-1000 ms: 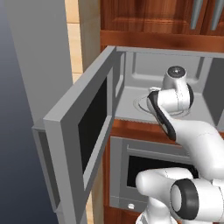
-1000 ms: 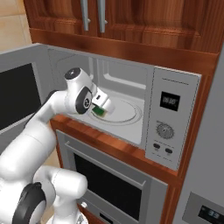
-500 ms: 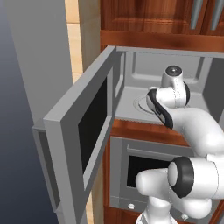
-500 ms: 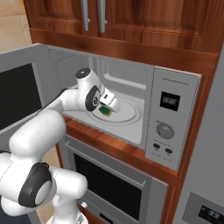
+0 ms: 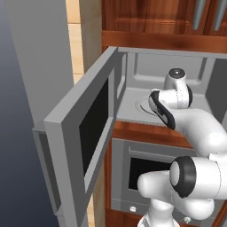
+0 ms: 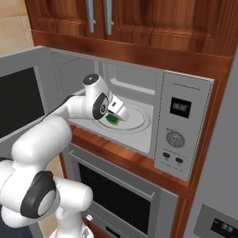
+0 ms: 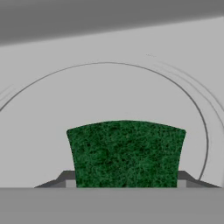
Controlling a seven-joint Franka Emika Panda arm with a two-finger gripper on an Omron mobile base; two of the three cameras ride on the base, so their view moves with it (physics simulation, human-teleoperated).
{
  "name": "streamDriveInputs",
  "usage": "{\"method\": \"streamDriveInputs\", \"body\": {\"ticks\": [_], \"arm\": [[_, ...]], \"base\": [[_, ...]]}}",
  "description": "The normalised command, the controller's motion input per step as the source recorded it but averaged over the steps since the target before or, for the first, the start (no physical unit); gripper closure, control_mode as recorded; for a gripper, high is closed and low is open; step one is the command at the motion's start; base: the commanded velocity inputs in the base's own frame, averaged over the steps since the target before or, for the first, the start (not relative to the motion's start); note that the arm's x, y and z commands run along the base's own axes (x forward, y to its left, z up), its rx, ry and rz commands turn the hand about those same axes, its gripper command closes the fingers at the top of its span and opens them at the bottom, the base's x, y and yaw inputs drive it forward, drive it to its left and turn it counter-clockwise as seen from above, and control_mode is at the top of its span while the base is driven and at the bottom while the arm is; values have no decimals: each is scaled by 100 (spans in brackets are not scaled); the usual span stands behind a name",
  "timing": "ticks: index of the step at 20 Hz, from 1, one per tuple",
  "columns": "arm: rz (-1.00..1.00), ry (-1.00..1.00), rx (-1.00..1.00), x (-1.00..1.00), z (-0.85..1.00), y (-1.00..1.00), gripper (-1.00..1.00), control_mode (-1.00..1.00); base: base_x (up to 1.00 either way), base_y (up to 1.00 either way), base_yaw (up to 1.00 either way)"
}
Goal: Place the sponge inside the microwave to prepare for sanitizing.
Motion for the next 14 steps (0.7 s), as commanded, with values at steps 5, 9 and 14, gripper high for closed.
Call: {"method": "streamDriveInputs", "body": {"ticks": [5,9,14], "arm": [[0,0,0,8,-2,0,-100,-100],[0,0,0,7,0,0,-100,-100],[0,0,0,7,0,0,-100,-100]], "base": [[0,0,0],[0,0,0],[0,0,0]]}}
